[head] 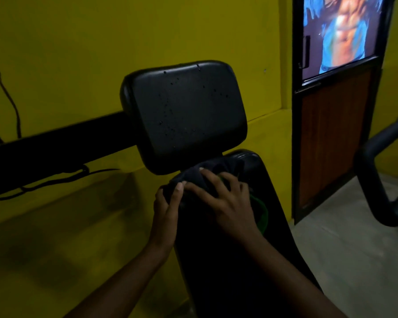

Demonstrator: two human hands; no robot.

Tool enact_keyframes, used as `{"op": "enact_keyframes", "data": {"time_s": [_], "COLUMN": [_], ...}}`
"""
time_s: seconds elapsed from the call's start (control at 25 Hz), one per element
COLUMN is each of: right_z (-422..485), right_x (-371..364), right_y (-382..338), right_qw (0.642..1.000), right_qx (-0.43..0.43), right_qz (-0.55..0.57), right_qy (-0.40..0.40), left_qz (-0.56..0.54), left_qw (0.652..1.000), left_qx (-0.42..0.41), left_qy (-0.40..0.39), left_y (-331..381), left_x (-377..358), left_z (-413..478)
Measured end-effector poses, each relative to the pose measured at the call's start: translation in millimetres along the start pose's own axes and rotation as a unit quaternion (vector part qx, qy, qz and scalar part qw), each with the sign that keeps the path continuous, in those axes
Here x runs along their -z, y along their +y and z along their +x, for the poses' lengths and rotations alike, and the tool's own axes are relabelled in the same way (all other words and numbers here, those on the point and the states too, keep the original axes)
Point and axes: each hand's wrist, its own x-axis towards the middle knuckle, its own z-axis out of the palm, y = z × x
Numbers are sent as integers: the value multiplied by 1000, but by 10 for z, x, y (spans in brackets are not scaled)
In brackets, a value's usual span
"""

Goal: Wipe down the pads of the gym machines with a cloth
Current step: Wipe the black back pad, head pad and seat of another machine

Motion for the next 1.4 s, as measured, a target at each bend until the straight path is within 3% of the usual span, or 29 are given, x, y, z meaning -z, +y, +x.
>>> {"op": "enact_keyframes", "data": {"time_s": [0.2,0.4,0.48,0.6,0.68,0.8,0.84,0.88,0.92,1.04,1.12,1.16,1.24,1.36,1.4], "right_z": [309,108,257,316,245,151,137,123,94,-149,-402,-549,-797,-817,-684], "right_x": [34,21,3,-38,-65,-88,-78,-71,-62,-94,-204,-263,-345,-290,-219], "right_y": [365,-137,185,523,549,310,124,-113,-391,-1011,-982,-897,-675,-529,-563], "right_qw": [982,998,996,985,959,854,819,807,820,904,925,920,884,771,750], "right_qx": [-178,-8,-38,-156,-267,-495,-545,-558,-537,-389,-339,-353,-438,-602,-622], "right_qz": [55,57,72,72,93,150,170,181,183,164,157,153,137,197,214], "right_qy": [-11,-21,-24,-14,11,49,55,64,77,72,71,78,88,69,68], "left_qz": [31,27,35,36,58,77,74,68,59,55,53,60,94,144,159], "left_qw": [999,1000,999,999,998,997,997,997,998,998,998,998,995,989,987], "left_qx": [20,-14,-10,-7,-2,2,11,22,29,23,24,32,39,30,29], "left_qy": [11,5,3,4,3,6,6,5,5,7,8,5,4,21,25], "left_y": [4,50,50,36,9,19,39,60,66,96,93,95,95,143,152], "left_x": [-18,-22,-15,4,-17,-38,-42,-46,-44,-43,-21,-19,-40,-99,-112], "left_z": [8,-30,-30,-21,-28,-30,-33,-35,-38,-58,-61,-70,-106,-224,-247]}}
